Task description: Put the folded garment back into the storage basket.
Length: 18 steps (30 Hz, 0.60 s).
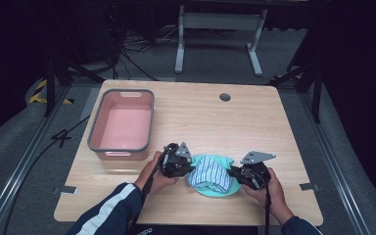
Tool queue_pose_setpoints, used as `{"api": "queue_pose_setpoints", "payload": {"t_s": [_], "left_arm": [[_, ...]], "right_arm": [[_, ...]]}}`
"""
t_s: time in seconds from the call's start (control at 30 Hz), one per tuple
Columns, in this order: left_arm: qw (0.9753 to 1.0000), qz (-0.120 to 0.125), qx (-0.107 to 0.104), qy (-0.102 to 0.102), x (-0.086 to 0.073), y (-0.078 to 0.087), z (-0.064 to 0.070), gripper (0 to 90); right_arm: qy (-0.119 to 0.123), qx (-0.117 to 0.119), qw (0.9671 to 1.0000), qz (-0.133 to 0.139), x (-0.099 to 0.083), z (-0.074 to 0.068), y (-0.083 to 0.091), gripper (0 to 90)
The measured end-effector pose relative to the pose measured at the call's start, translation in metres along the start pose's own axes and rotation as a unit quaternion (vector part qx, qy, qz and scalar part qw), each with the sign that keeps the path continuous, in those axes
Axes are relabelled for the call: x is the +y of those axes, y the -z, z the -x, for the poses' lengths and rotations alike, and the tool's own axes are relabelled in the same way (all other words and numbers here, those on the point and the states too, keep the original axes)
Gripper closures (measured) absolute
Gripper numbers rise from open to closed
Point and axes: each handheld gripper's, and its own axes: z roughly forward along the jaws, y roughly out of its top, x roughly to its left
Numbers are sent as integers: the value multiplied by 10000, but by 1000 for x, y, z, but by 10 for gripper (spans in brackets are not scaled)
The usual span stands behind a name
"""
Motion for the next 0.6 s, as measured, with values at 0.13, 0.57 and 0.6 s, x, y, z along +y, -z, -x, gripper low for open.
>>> {"api": "queue_pose_setpoints", "payload": {"t_s": [0.13, 0.57, 0.6], "left_arm": [[9999, 48, 68, -67, 6, 5, -1, 820], [9989, 223, 299, -283, 33, 31, -6, 822], [9988, 244, 323, -288, 35, 34, -7, 822]], "right_arm": [[91, -32, 9999, 63, 7, 0, 5, 823], [275, -121, 9992, 282, 34, 1, 20, 823], [309, -140, 9989, 322, 39, 2, 23, 823]]}}
